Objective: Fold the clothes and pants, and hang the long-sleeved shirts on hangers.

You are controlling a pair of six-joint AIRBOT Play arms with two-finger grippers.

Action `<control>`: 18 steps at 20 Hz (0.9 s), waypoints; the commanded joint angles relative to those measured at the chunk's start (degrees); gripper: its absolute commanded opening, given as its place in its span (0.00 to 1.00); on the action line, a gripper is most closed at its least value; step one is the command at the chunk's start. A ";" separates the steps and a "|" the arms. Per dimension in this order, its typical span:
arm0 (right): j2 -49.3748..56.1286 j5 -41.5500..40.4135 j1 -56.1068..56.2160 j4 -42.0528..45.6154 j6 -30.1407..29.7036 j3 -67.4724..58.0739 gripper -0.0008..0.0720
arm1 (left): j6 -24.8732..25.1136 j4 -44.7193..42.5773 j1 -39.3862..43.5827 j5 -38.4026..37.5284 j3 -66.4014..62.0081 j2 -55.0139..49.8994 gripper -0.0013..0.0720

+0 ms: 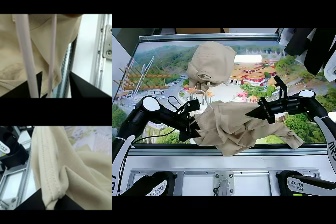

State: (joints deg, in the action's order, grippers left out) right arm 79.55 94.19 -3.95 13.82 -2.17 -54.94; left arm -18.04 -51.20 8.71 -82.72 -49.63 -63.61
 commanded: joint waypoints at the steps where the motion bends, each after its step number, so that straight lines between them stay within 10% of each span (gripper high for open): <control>1: -0.24 -2.32 -0.02 -0.20 1.20 -0.07 0.03 | -3.58 -0.28 -0.04 -0.17 0.00 0.17 0.47; 18: -3.63 -3.74 -1.33 -1.25 2.86 -0.13 0.03 | -22.60 0.33 -19.50 7.96 -0.02 19.39 0.47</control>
State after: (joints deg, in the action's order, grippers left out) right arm 77.58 90.11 -4.47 13.39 0.03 -54.98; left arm -35.00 -51.13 -5.58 -77.95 -49.63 -48.12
